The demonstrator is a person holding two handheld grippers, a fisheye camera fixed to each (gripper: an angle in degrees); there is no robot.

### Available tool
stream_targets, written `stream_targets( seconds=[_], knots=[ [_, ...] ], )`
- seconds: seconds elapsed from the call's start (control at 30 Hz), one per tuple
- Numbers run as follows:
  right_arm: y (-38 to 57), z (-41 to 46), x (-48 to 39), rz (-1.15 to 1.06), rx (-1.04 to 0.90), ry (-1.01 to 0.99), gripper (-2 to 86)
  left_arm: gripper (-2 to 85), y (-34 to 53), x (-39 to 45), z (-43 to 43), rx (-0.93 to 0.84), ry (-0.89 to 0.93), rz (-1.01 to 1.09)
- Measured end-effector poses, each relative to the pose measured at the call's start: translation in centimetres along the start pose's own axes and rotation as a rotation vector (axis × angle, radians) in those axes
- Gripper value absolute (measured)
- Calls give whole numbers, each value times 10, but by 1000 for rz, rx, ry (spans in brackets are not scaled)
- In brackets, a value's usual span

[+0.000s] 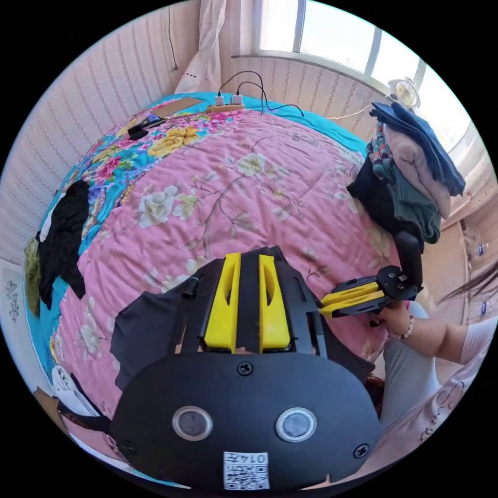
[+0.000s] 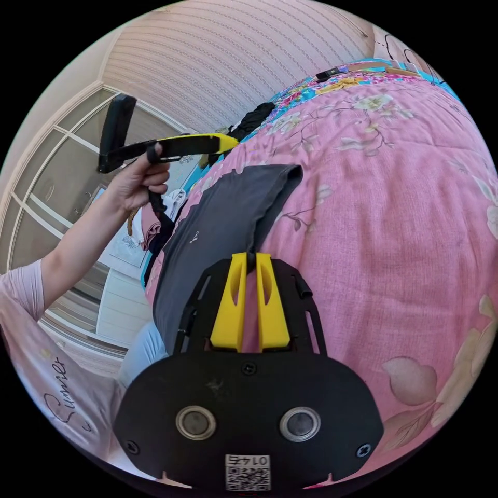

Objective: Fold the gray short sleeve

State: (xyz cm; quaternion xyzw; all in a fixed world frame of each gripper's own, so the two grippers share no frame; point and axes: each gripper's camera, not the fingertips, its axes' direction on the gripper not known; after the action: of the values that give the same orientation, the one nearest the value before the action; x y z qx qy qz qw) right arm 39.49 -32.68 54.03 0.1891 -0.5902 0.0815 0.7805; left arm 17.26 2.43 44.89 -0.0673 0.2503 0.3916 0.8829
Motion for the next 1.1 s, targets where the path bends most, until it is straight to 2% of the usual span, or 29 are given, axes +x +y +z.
stream_targets(
  seconds=[0.1,0.27,0.37,0.47,0.63,0.7,0.83,0.9,1.0,1.1],
  knots=[
    [-2,20,-4,0,-6,19,19,62,68,-42,-68,126,6,-113],
    [2,42,-13,53,7,108,12,50,232,-109,-134,155,-133,-389],
    [-7,71,-42,-25,-43,216,7,47,323,-145,-149,107,-137,-582],
    [-41,131,-85,-165,-178,206,3,48,376,-171,-157,128,-84,-705],
    [-110,267,-187,-449,-322,143,4,62,398,-191,-169,226,3,-741],
    [-138,346,-237,-562,-368,107,11,65,399,-197,-179,272,2,-736],
    [-170,467,-290,-618,-430,90,38,64,403,-213,-183,234,-4,-720],
    [-183,541,-310,-628,-479,154,50,61,413,-227,-189,202,17,-723],
    [-193,622,-314,-629,-564,271,55,39,428,-237,-205,239,54,-727],
    [-198,678,-306,-597,-644,256,28,16,442,-242,-223,272,76,-733]
  ],
)
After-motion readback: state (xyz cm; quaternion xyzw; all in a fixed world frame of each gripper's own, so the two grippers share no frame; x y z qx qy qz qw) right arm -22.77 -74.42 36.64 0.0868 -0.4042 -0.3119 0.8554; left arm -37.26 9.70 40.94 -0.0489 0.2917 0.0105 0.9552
